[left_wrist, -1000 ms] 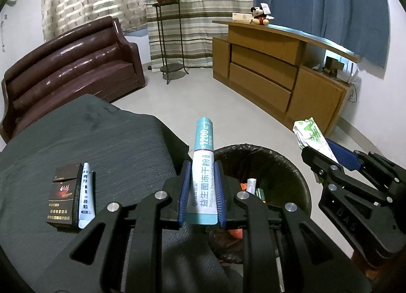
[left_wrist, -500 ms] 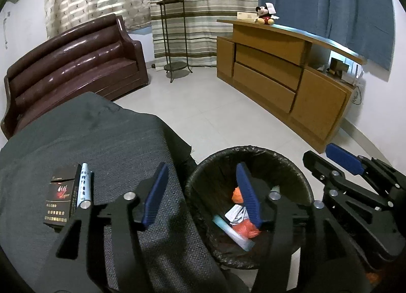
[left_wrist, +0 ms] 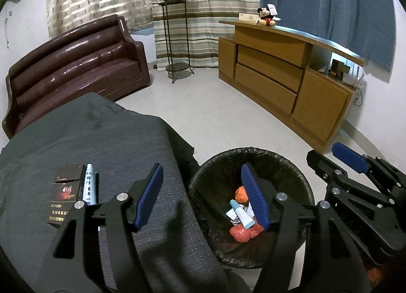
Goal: Collect trash
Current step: 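Move both open tools back over the cigarette box and white tube, then close the right tool on the white-blue tube, then close the left tool on the black cigarette box while the right tool holds the tube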
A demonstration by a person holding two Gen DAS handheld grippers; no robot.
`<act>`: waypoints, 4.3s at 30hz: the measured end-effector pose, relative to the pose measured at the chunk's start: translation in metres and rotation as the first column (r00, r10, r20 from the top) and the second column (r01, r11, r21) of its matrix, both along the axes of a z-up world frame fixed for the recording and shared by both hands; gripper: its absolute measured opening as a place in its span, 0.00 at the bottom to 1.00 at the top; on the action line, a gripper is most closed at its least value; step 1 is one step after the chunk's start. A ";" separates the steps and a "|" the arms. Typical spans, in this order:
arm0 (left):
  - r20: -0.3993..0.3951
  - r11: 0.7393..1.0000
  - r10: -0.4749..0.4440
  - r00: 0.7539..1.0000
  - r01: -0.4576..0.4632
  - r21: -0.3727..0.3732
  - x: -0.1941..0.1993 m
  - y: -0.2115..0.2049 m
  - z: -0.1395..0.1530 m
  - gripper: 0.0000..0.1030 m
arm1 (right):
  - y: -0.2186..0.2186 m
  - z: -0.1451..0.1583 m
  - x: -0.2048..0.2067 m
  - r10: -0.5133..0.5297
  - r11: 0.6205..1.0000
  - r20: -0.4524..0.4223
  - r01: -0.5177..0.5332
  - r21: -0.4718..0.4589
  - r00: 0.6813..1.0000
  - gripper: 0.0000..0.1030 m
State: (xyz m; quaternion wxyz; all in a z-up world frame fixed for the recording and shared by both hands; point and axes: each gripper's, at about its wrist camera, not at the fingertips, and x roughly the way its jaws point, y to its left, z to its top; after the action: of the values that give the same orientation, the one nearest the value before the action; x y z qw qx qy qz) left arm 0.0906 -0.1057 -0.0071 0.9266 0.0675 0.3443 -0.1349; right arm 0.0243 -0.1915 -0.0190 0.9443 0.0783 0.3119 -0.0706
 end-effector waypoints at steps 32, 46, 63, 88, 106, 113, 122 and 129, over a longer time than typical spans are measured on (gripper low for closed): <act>0.011 0.942 0.333 0.943 -0.333 0.042 -0.020 0.192 0.016 0.70 | 0.119 0.013 0.036 0.245 0.969 -0.011 -0.245 -0.001 0.969 0.57; -0.032 0.905 0.425 0.905 -0.423 0.039 -0.023 0.257 0.005 0.70 | 0.184 -0.005 0.070 0.328 0.940 -0.165 -0.339 -0.043 0.930 0.56; -0.066 0.899 0.437 0.897 -0.438 0.000 -0.020 0.287 -0.006 0.70 | 0.215 -0.007 0.088 0.323 0.928 -0.239 -0.356 -0.109 0.916 0.53; -0.091 0.943 0.327 0.941 -0.330 -0.028 0.000 0.230 -0.006 0.70 | 0.176 -0.001 0.072 0.327 0.941 -0.183 -0.337 -0.023 0.927 0.16; -0.145 0.964 0.267 0.953 -0.266 0.021 0.033 0.181 -0.025 0.70 | 0.124 -0.001 0.062 0.261 0.965 -0.143 -0.260 0.028 0.955 0.16; -0.179 0.969 0.248 0.952 -0.247 0.032 0.038 0.181 -0.030 0.52 | 0.122 -0.002 0.063 0.266 0.964 -0.140 -0.263 0.033 0.954 0.16; -0.135 0.972 0.233 0.963 -0.233 0.013 0.026 0.181 -0.022 0.52 | 0.114 -0.002 0.055 0.257 0.966 -0.129 -0.255 0.030 0.958 0.16; -0.063 0.977 0.213 0.975 -0.213 -0.003 0.005 0.169 -0.002 0.52 | 0.103 0.003 0.037 0.231 0.973 -0.101 -0.230 0.017 0.968 0.16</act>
State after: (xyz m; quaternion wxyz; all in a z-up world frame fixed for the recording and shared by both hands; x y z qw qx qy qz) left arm 0.0956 0.0628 -0.0095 0.9250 0.0216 0.3775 -0.0385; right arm 0.0613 -0.0883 -0.0155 0.9286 0.0401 0.3670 0.0363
